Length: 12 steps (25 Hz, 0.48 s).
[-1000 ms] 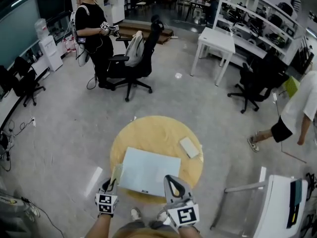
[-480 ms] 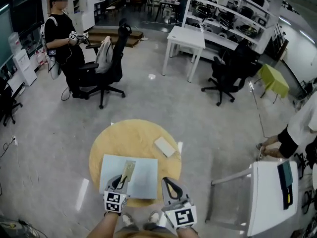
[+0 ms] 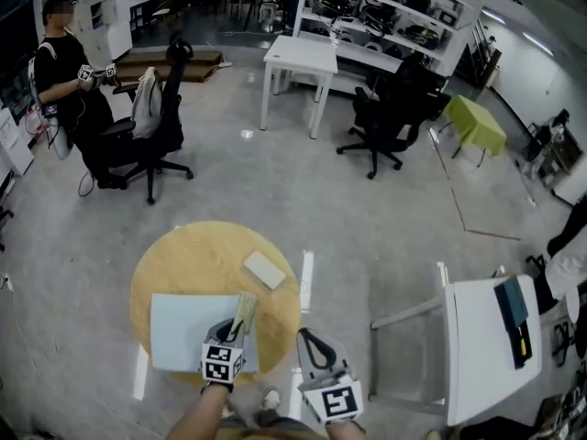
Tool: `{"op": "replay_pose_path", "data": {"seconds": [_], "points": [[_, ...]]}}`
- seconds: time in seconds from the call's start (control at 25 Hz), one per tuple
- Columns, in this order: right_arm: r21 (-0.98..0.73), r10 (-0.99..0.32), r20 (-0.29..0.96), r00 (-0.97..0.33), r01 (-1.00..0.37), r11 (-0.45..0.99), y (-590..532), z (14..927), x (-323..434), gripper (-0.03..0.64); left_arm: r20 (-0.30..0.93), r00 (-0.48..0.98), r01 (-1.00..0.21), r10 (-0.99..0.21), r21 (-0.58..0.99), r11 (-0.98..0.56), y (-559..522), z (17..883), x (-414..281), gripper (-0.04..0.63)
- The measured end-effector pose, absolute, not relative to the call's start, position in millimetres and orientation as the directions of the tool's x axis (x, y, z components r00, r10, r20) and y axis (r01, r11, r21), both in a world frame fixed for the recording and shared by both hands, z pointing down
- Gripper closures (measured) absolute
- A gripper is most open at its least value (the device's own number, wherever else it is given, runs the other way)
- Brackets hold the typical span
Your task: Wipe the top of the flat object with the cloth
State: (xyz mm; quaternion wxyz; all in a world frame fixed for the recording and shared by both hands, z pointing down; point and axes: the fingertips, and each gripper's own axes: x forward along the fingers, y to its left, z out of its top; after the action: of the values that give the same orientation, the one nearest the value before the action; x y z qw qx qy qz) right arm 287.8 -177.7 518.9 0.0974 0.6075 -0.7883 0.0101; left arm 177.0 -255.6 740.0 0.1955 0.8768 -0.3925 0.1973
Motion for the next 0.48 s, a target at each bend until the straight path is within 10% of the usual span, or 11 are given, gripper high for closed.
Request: {"op": "replay_pose_path", "data": {"seconds": [0.48], "points": [[0.051, -0.933, 0.162, -0.322, -0.941, 0.334, -209, 530, 266, 0.615, 0.566, 0.486, -0.844, -0.666, 0.108, -0.525, -284, 748, 117, 0.534]]}}
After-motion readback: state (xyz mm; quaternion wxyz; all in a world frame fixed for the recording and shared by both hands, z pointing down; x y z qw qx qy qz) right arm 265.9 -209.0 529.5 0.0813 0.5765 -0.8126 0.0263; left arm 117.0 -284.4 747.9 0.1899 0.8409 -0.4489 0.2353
